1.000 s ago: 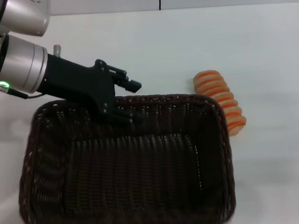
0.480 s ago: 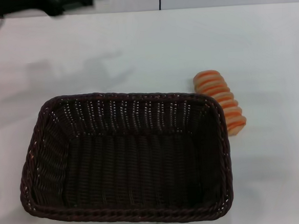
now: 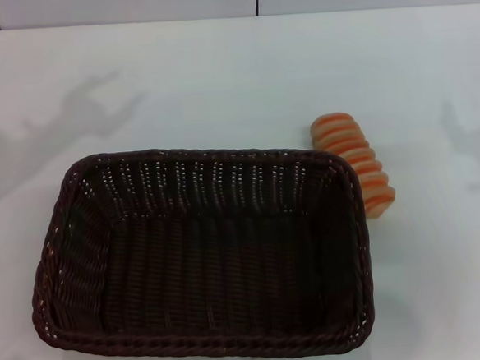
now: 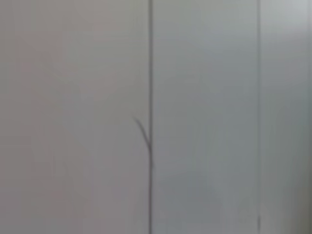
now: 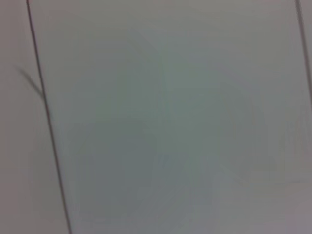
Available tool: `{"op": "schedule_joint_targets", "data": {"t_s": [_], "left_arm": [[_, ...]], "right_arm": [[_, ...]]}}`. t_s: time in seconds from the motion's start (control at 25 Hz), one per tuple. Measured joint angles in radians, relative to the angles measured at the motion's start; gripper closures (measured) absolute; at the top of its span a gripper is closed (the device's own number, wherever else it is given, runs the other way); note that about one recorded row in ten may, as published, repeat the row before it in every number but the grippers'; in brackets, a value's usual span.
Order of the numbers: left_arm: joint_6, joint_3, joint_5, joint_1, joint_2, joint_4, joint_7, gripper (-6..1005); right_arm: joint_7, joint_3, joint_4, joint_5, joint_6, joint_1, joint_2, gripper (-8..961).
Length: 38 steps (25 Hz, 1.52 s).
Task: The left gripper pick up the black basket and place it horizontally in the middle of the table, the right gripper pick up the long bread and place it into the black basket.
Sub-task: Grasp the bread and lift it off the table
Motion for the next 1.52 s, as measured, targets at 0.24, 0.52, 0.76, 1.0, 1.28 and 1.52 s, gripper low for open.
{"op": "schedule_joint_targets", "data": {"t_s": [0.24, 0.52, 0.76, 1.0, 1.28, 1.52], "left_arm": [[-0.003, -0.043, -0.018, 0.022, 0.002, -0.006, -0.012, 334], [-0.004, -0.062, -0.033, 0.031, 0.006, -0.007, -0.009, 333], [0.0, -0.065, -0.04, 0.038, 0.008, -0.007, 0.002, 333], [0.001, -0.082, -0.041, 0.039, 0.008, -0.007, 0.014, 334], [0.004, -0.086, -0.041, 0.038, 0.01, -0.005, 0.036, 333], [0.005, -0.086, -0.041, 0.037, 0.013, 0.0, 0.041, 333]], "right_arm": [[-0.03, 0.058, 0.173, -0.002, 0.348, 0.017, -0.002, 231], [-0.067, 0.15, 0.276, 0.003, 0.674, 0.111, -0.001, 231], [-0.068, 0.213, 0.262, 0.008, 0.922, 0.26, -0.004, 231], [-0.068, 0.228, 0.25, 0.011, 1.093, 0.366, 0.004, 231], [-0.068, 0.266, 0.224, 0.087, 1.269, 0.45, 0.004, 231], [-0.068, 0.304, 0.181, 0.107, 1.345, 0.504, 0.005, 231]]}}
